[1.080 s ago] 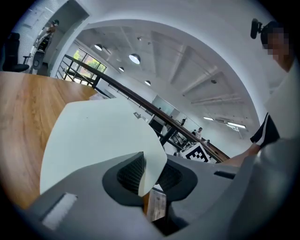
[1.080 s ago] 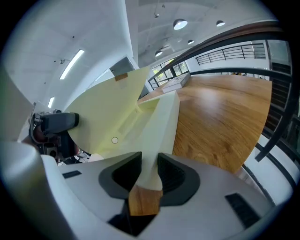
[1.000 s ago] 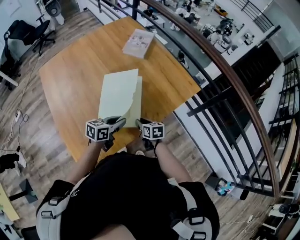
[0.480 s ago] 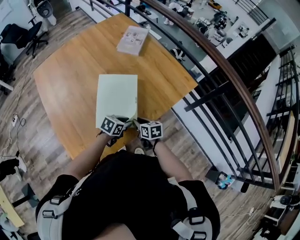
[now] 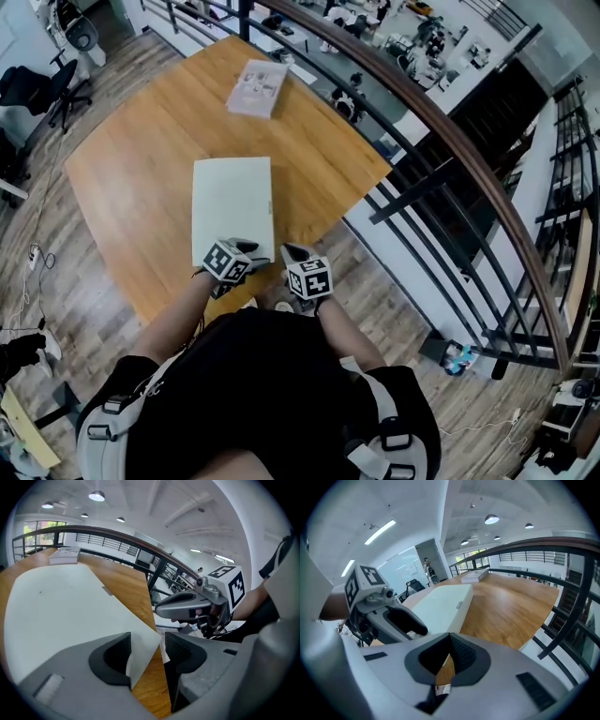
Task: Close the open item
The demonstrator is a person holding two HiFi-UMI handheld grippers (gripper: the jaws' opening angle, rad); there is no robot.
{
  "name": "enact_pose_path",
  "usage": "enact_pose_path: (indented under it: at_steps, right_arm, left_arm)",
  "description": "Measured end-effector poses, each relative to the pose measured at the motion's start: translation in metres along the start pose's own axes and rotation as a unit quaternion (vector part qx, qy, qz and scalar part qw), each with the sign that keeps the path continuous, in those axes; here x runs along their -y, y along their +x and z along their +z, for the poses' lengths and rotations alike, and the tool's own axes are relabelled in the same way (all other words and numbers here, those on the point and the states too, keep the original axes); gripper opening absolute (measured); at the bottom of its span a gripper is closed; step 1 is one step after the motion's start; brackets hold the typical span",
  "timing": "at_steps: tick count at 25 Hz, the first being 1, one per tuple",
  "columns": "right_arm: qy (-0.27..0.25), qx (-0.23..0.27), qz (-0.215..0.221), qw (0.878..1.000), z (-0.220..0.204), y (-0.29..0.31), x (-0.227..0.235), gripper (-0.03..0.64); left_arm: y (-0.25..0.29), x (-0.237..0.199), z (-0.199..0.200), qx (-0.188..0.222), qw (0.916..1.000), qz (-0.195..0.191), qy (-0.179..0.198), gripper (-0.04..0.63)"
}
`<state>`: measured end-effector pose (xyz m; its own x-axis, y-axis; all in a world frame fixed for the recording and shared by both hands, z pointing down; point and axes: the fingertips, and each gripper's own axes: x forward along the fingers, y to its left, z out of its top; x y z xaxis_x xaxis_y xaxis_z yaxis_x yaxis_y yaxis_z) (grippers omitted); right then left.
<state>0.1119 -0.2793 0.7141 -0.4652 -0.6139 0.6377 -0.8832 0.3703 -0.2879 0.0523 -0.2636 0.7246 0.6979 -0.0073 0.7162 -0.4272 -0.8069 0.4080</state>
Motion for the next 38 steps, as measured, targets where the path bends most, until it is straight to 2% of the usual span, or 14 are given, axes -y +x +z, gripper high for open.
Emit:
enact_pose_path:
  at_steps: [4,5,6,7,9,11,12,14,16,21,23,25,29,38]
  right_arm:
    - [-0.007,0.064,-0.018,0.998,0.036,-0.027,0.008,0.005]
    - [-0.01,0.082,-0.022,0.996,0.048,-0.035,0.009,0.005]
    - [-0.014,0.1,-0.024,0.995,0.062,-0.044,0.01,0.005]
    - [-0.018,0.121,-0.024,0.992,0.076,-0.053,0.009,0.005]
    - [-0.028,0.166,-0.02,0.985,0.107,-0.077,0.008,0.005]
    - [-0.038,0.208,-0.03,0.977,0.133,-0.103,0.009,0.005]
    - [-0.046,0.226,-0.043,0.972,0.146,-0.116,0.01,0.005]
    - [-0.078,0.26,-0.08,0.959,0.172,-0.14,0.011,0.005]
    - [-0.106,0.301,-0.111,0.941,0.199,-0.164,0.007,0.005]
    - [-0.12,0.375,-0.15,0.907,0.242,-0.212,0.005,0.005]
    - [-0.13,0.382,-0.169,0.899,0.246,-0.219,0.009,0.005]
    - [-0.14,0.377,-0.184,0.897,0.243,-0.22,0.014,0.005]
    - [-0.139,0.375,-0.188,0.897,0.239,-0.22,0.016,0.005]
    - [-0.128,0.373,-0.181,0.901,0.246,-0.213,0.021,0.005]
  left_arm:
    - [-0.015,-0.001,0.012,0.054,0.9972,-0.027,-0.043,0.219]
    - [-0.023,-0.002,0.017,0.08,0.9953,-0.024,-0.048,0.135]
    - [-0.032,-0.004,0.022,0.11,0.9924,-0.017,-0.052,0.004]
    - [-0.043,-0.006,0.028,0.142,0.9885,-0.007,-0.053,0.002]
    - [-0.065,-0.007,0.043,0.194,0.9802,0.023,-0.033,0.002]
    - [-0.089,-0.008,0.058,0.227,0.9709,0.072,0.021,0.002]
    - [-0.102,-0.008,0.066,0.243,0.964,0.097,0.045,0.002]
    - [-0.135,-0.01,0.084,0.286,0.9462,0.136,0.066,0.002]
    - [-0.172,-0.013,0.1,0.334,0.9249,0.17,0.067,0.002]
    - [-0.259,-0.012,0.12,0.43,0.8683,0.241,0.057,0.001]
    - [-0.284,-0.014,0.123,0.453,0.8496,0.265,0.051,0.002]
    - [-0.299,-0.016,0.124,0.468,0.837,0.28,0.044,0.0]
    - [-0.305,-0.02,0.121,0.471,0.8295,0.299,0.035,0.001]
    - [-0.302,-0.023,0.124,0.462,0.8294,0.312,0.04,0.0]
